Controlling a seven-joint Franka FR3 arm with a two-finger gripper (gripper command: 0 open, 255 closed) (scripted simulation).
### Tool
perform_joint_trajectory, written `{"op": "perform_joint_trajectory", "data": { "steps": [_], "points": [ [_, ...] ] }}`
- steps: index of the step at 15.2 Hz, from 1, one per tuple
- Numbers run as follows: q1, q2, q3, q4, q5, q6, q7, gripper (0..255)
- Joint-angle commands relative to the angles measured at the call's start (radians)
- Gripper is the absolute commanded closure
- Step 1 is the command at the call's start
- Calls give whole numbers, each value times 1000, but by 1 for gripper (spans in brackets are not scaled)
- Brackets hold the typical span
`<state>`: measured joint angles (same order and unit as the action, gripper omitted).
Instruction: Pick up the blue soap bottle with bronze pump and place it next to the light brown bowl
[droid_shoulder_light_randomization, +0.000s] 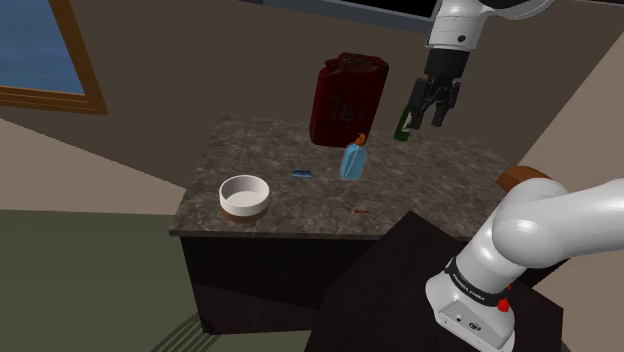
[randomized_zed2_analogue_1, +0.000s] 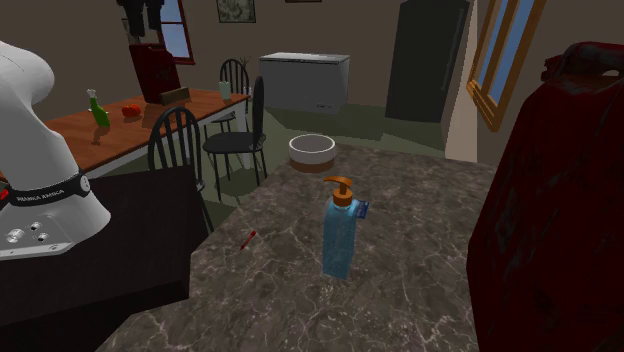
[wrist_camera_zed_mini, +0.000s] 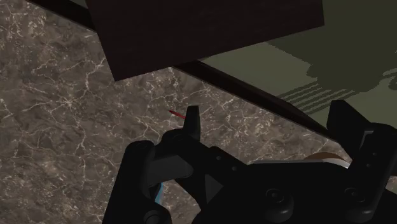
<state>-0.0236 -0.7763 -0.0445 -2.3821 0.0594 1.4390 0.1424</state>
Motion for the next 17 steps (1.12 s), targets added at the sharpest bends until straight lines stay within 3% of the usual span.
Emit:
{"op": "perform_joint_trajectory", "data": {
  "steps": [1,9,17],
  "points": [
    [0,0,0,0,0,0,0,0],
    [-39,159,-83,-55,-71,273,-91,0],
    [-65,386,-168,-22,-97,532,-179,0]
  ]
}}
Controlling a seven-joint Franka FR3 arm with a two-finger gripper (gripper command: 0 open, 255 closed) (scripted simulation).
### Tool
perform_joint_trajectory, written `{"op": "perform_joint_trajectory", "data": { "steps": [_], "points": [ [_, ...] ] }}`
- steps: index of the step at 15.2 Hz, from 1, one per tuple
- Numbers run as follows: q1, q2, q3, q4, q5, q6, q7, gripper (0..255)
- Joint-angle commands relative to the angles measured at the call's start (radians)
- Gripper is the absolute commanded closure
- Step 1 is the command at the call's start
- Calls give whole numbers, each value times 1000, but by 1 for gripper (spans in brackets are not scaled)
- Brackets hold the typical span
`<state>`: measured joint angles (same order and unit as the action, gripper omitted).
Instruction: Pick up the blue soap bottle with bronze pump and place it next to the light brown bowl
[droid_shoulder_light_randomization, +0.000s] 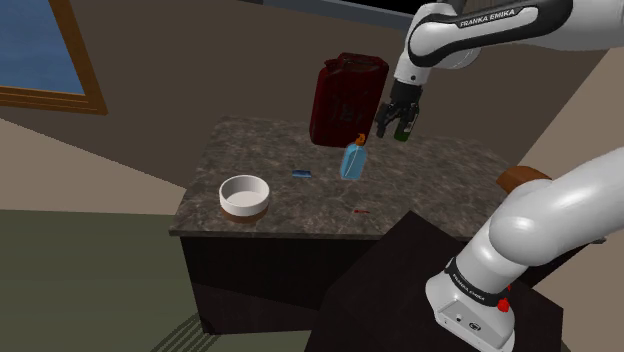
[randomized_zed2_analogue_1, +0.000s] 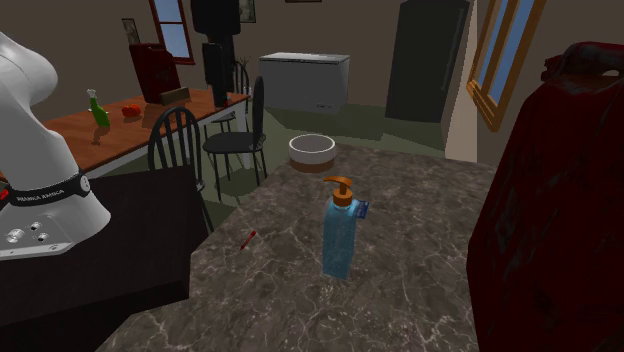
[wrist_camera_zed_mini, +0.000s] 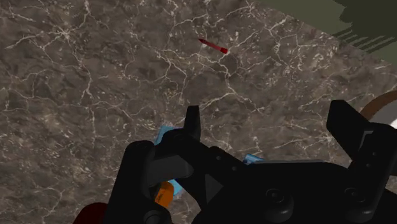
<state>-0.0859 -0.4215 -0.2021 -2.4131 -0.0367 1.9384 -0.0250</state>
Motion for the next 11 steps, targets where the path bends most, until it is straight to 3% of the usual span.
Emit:
{"op": "perform_joint_trajectory", "data": {
  "steps": [1,11],
  "points": [
    [-5,63,-21,19,0,62,-24,0],
    [-26,406,-108,193,88,301,-170,0]
  ]
}}
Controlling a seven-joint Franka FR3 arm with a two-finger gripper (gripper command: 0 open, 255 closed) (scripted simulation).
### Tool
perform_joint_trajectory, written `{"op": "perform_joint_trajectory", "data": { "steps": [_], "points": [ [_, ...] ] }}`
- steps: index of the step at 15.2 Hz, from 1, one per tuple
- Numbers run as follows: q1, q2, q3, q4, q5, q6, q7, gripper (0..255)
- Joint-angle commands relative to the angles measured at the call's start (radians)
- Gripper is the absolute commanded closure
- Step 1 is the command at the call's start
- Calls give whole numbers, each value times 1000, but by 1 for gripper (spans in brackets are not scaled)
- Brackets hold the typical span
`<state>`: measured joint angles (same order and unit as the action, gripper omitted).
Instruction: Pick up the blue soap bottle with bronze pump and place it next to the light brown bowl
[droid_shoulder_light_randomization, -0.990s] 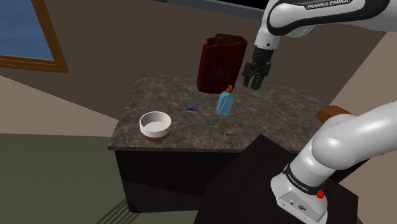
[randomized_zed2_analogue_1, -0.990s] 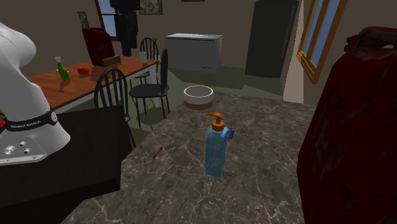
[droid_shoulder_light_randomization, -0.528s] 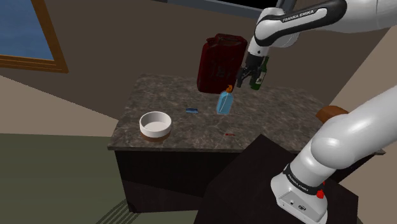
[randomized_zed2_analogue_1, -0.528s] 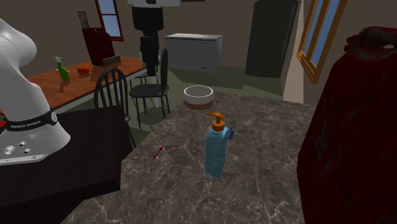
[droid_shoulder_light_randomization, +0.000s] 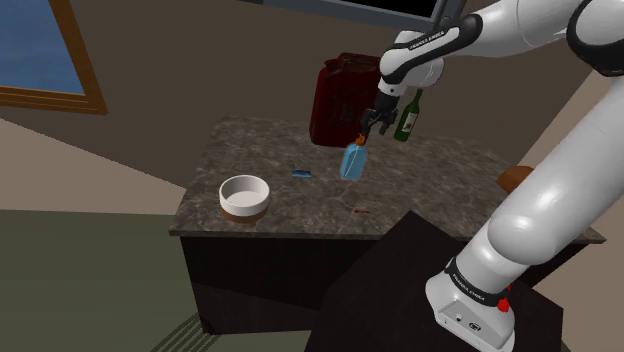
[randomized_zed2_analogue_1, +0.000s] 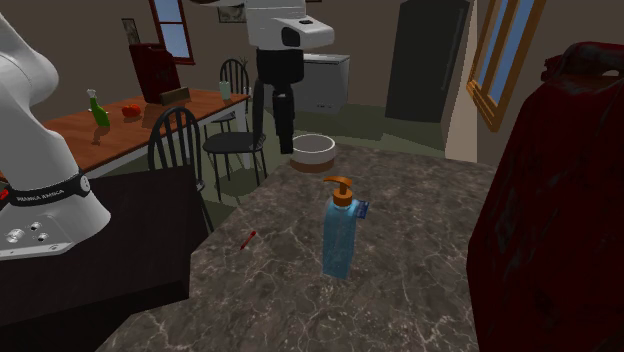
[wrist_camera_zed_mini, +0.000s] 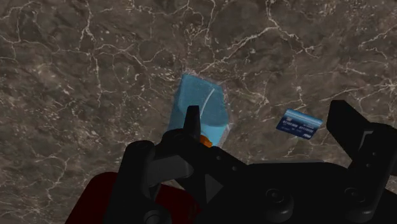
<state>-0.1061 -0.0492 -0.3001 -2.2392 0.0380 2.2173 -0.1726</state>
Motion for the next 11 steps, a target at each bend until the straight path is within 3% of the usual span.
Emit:
{"op": "perform_joint_trajectory", "data": {
  "steps": [1,8,11],
  "points": [
    [-10,70,-15,44,29,39,-39,0],
    [-64,317,-21,247,152,118,-152,0],
    [-68,344,-14,241,167,150,-162,0]
  ]
}}
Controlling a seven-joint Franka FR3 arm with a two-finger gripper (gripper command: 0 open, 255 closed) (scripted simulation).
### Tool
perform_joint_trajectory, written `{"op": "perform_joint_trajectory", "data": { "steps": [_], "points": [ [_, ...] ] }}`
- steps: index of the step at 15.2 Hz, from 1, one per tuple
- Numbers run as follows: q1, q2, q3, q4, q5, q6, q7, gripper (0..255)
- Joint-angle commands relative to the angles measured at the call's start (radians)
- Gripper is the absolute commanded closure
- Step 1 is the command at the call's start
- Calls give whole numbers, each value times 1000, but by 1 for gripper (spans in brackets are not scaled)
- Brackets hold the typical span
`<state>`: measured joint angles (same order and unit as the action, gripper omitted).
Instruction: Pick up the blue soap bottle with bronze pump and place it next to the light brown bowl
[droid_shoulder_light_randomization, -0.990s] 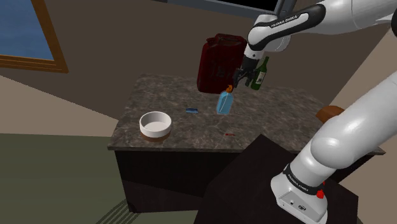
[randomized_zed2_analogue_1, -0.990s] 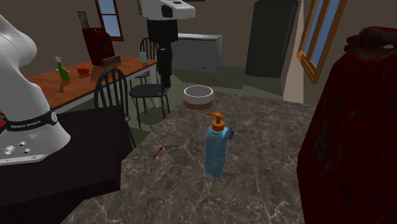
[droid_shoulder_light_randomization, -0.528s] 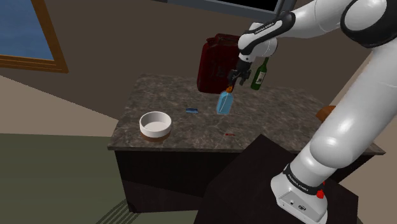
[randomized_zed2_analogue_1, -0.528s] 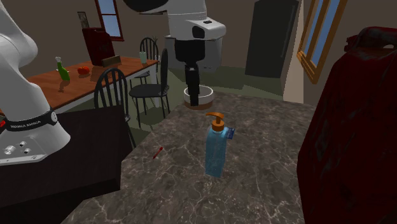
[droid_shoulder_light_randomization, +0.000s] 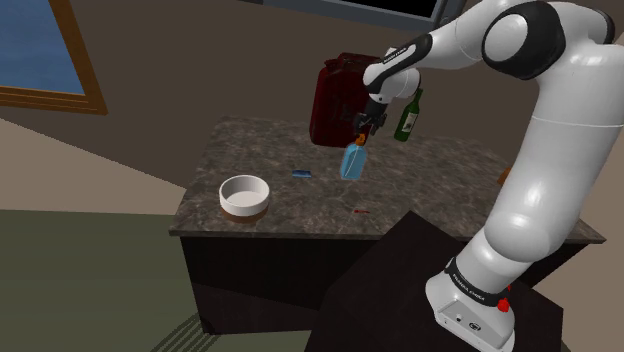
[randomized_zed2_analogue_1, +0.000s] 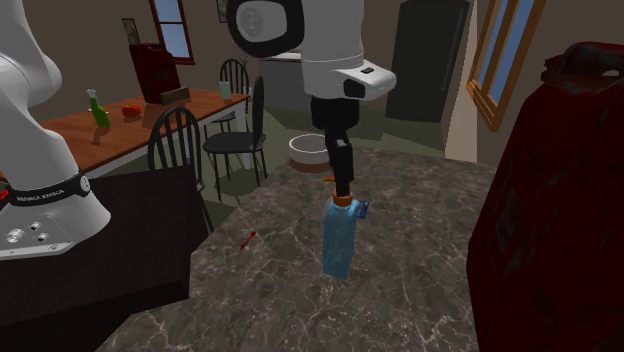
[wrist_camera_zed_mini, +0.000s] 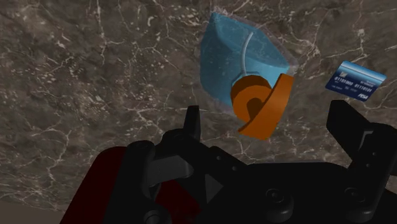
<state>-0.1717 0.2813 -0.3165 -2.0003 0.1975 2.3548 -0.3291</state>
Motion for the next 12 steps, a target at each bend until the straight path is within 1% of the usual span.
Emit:
{"op": "perform_joint_trajectory", "data": {
  "steps": [1,5,12],
  "points": [
    [-4,23,5,1,12,23,-9,0],
    [-9,58,13,-3,31,59,-21,0],
    [-9,58,13,-3,31,58,-21,0]
  ]
}}
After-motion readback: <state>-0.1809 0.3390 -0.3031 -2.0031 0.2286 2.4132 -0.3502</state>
